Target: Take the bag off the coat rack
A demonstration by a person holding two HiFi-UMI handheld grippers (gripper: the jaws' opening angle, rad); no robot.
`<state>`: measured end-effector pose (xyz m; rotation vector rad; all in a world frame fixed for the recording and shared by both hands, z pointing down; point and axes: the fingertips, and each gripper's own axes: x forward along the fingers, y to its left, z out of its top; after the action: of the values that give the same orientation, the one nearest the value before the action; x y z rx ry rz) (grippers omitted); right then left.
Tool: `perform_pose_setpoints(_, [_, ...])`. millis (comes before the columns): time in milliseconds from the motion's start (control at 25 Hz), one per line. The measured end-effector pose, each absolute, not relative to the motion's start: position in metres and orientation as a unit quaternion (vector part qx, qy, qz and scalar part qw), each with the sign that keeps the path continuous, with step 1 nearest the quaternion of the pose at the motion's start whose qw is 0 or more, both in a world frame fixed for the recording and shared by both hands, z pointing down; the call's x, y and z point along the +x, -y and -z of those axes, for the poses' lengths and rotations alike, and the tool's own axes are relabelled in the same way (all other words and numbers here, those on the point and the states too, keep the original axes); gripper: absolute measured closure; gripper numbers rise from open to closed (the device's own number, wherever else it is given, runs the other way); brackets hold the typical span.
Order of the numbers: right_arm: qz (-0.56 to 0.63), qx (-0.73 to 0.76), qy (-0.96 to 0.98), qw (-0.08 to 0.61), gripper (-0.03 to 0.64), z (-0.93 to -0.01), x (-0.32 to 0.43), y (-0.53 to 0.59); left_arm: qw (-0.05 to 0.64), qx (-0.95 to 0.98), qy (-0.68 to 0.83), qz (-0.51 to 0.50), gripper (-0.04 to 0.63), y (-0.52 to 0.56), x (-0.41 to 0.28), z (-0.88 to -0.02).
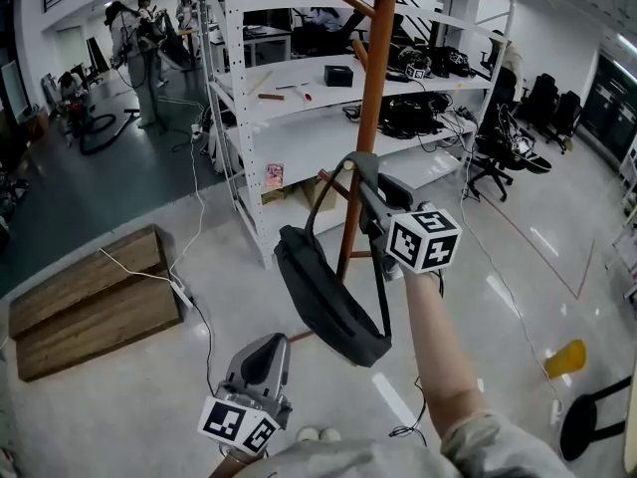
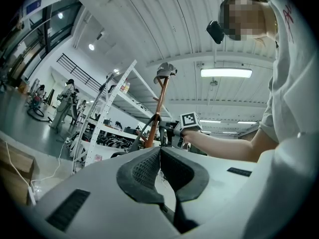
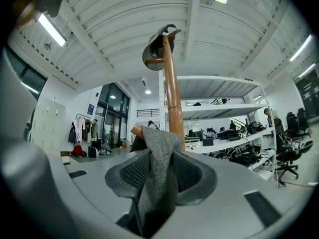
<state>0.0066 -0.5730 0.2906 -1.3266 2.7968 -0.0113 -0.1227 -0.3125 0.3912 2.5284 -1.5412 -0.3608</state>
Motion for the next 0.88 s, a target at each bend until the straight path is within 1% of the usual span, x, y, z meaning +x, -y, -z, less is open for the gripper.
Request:
perform_pose_setpoints(80, [0.002,-0.432,-0.901,0.031,0.491,-0.289,0.006,0.572,0.08,0.844,0.516,0.121,0.577,0.314,-0.125,-0.39])
perform_pose_setpoints(240, [-0.005,-0.429,-0.901,0.063,0.526,-0.283,0.006,0.568,0.08,0.842,0.519,0.122,0.577,0.315,-0.131,-0.388])
perform_pose_setpoints(440, [-0.026,-0.437,-0.893,0.101,0.537,-0.267,0.01,0.564,0.081,0.839,0.524,0.121,0.577,0.313,-0.135,-0.39])
perform_pose_setpoints(640, [-0.021,-0.423,-0.895,0.14,0.541,-0.252,0.007,0.557,0.075,0.836,0.53,0.119,0.577,0.309,-0.141,-0.387])
perform_pose_setpoints(880, [-0.026,-0.392,-0.9,0.189,0.541,-0.211,0.0,0.536,0.06,0.834,0.534,0.123,0.577,0.301,-0.148,-0.379])
